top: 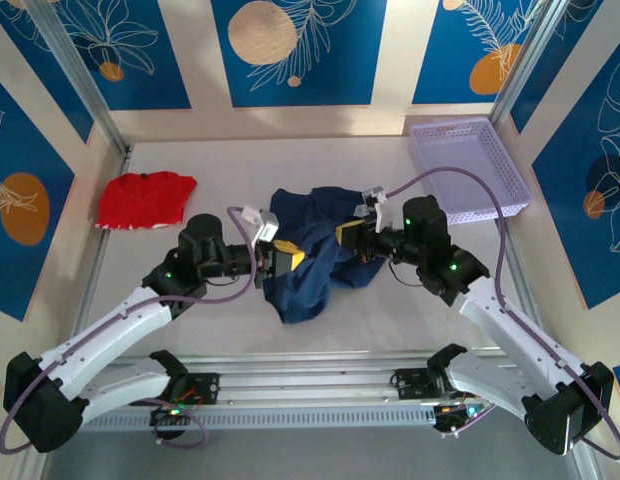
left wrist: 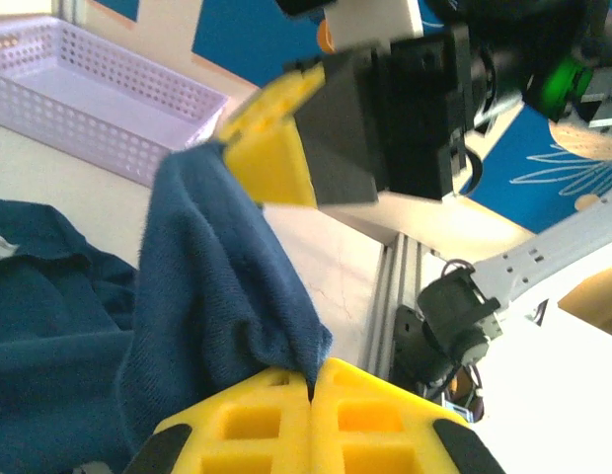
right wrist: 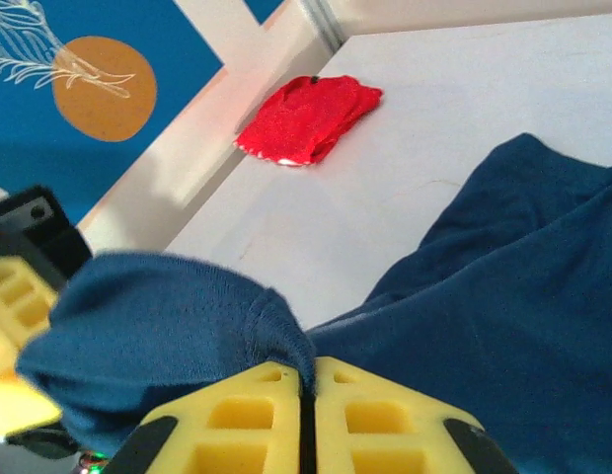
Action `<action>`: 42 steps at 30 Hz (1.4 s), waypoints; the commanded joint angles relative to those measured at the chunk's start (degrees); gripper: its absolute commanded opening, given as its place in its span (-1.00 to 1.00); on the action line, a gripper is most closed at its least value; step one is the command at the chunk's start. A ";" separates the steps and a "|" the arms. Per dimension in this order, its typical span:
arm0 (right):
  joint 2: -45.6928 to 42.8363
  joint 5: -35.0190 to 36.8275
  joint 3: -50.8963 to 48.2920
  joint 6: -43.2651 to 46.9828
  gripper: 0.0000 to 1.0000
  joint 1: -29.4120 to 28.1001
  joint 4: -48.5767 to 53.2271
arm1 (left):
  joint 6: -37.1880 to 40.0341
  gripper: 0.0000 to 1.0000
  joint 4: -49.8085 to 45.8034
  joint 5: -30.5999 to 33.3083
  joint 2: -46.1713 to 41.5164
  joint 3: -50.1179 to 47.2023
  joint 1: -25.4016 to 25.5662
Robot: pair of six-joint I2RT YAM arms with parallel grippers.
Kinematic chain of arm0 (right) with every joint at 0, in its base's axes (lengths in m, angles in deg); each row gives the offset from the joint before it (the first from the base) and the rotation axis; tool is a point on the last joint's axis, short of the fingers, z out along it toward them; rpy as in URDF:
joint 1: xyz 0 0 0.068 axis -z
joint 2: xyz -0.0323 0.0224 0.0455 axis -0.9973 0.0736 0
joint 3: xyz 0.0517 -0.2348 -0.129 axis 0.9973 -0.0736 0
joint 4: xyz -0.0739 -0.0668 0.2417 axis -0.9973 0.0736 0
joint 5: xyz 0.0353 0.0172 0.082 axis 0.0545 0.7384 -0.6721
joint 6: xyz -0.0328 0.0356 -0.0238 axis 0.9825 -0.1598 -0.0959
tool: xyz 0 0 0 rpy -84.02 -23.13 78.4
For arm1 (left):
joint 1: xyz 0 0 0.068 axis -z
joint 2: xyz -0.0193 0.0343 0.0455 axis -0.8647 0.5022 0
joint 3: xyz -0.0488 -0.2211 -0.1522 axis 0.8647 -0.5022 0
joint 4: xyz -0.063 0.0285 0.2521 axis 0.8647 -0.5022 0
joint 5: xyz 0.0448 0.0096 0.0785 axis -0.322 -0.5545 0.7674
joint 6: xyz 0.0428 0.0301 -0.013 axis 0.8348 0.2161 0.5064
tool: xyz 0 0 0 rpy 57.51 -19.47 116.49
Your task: Fold the inside-out t-shirt
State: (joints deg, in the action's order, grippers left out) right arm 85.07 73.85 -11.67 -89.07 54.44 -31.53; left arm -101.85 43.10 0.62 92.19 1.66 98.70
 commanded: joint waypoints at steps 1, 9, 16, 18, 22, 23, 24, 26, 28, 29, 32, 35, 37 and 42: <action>1.68 6.85 3.79 3.62 -0.63 -0.56 8.10 | -0.75 -1.00 3.06 -3.10 -1.96 -0.87 -0.63; 0.75 4.11 7.37 13.77 -0.18 -2.69 16.12 | -0.49 -1.00 2.69 1.04 -1.89 -0.50 -0.62; 0.95 -1.39 7.19 20.50 -0.02 -3.91 12.02 | 2.75 -1.00 -1.79 0.85 -1.35 1.12 -0.64; 2.27 -1.89 7.98 21.93 -0.01 -4.00 11.71 | 3.12 -1.00 -2.38 0.55 -1.27 1.32 -0.62; 4.86 -1.35 9.54 24.45 0.02 -4.50 11.74 | 3.49 -1.00 -2.94 -0.23 -1.25 1.50 -0.63; 5.29 -1.03 9.89 25.06 0.03 -4.53 11.62 | 3.53 -1.00 -2.89 -0.39 -1.23 1.50 -0.64; 5.65 -1.17 10.08 25.53 0.03 -4.54 11.55 | 3.66 -1.00 -2.96 -0.49 -1.27 1.44 -0.67; 6.68 -2.33 10.80 26.35 0.05 -4.61 11.69 | 3.67 -1.00 -3.00 -0.66 -1.23 1.42 -0.68; 7.69 -2.87 11.31 27.26 0.06 -4.64 12.08 | 3.66 -1.00 -3.01 -0.76 -1.27 1.45 -0.62; 8.16 -2.89 11.36 27.67 0.06 -4.69 12.10 | 3.61 -1.00 -3.00 -0.84 -1.34 1.41 -0.63; 9.13 -3.09 11.10 28.93 0.08 -4.79 11.22 | 3.77 -1.00 -3.22 -1.10 -1.39 1.43 -0.65; 10.04 -2.40 11.05 30.11 0.09 -4.71 10.32 | 3.87 -1.00 -3.35 -1.15 -1.45 1.41 -0.64; 10.58 -2.47 11.22 29.93 0.05 -4.53 9.61 | 3.95 -1.00 -3.51 -0.99 -1.45 1.41 -0.62; 11.01 -6.70 12.18 27.35 -0.74 -4.35 9.05 | 4.34 -1.00 -4.29 1.66 -1.62 1.15 -0.67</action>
State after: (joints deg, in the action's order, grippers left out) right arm 96.15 70.59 -1.81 -60.76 50.12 -21.41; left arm -98.88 39.36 1.93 91.49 1.01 98.60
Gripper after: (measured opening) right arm 0.171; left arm 0.036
